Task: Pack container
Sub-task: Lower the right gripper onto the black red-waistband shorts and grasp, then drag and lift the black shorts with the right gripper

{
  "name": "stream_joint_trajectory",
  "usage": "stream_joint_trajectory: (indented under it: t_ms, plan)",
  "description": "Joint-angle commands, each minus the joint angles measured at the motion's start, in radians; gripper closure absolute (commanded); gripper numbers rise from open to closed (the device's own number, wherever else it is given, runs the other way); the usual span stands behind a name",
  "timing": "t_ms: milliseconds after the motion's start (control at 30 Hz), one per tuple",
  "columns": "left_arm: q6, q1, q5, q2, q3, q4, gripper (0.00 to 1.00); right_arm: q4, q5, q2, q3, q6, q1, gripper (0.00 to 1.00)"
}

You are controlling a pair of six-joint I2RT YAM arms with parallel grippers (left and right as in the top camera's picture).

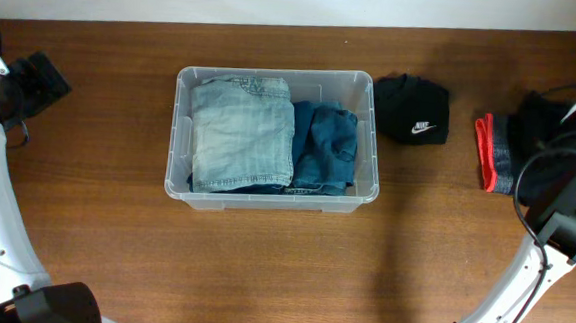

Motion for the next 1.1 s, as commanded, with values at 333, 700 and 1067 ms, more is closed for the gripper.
stream_joint_trajectory:
  t_ms: [333,700,1067]
  plan:
    - [-0.006,0.003,-0.006,0.011,-0.005,0.000,0.01,-0.009,-0.243,-0.095,0.182,-0.452,-0.116,0.12]
    - [-0.006,0.002,-0.006,0.011,-0.005,0.000,0.01,-0.050,-0.588,-0.072,0.058,-0.723,-0.302,0.04]
    - [-0.006,0.002,-0.006,0.011,-0.005,-0.001,0.01,-0.011,-0.593,0.025,-0.005,-0.735,-0.308,0.02]
